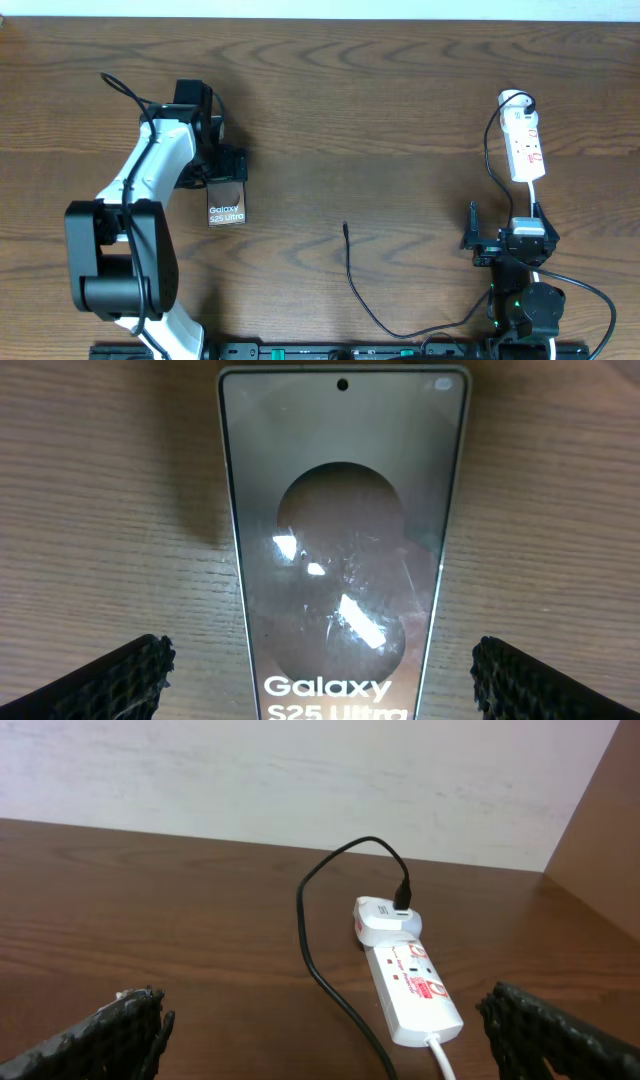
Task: Plug charger to phone and switch on socket
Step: 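Lower the left gripper down toward the Galaxy phone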
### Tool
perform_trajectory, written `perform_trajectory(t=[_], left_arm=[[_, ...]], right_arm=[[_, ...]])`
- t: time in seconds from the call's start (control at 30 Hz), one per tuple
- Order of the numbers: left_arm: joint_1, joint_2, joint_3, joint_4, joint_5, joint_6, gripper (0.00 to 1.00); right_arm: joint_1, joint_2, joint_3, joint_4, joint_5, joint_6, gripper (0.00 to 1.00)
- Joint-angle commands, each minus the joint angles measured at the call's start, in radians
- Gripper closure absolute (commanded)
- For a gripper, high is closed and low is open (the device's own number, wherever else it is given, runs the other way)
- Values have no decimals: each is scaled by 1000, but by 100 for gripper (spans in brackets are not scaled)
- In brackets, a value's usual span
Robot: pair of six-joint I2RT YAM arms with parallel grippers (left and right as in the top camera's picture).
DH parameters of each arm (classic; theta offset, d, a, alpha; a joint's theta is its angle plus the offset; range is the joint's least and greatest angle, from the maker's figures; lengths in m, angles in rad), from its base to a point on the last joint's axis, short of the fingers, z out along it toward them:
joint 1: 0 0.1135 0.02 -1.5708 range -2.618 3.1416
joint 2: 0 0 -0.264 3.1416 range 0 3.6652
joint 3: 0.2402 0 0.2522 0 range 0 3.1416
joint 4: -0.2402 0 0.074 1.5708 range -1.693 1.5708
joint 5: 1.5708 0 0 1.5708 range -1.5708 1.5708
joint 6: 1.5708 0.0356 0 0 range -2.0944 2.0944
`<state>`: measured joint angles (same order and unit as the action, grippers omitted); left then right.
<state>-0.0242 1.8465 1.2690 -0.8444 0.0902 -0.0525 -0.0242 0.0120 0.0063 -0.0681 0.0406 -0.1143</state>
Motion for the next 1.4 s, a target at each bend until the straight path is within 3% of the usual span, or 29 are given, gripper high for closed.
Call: perform_trajectory(t=[0.0, 1.37], left_arm=[[0, 30, -7, -2, -16, -5, 2], [-51, 95, -7, 24, -58, -40, 2]], right_arm=[[11, -5, -1, -4, -2, -6, 1], [11, -5, -1, -4, -2, -6, 1]])
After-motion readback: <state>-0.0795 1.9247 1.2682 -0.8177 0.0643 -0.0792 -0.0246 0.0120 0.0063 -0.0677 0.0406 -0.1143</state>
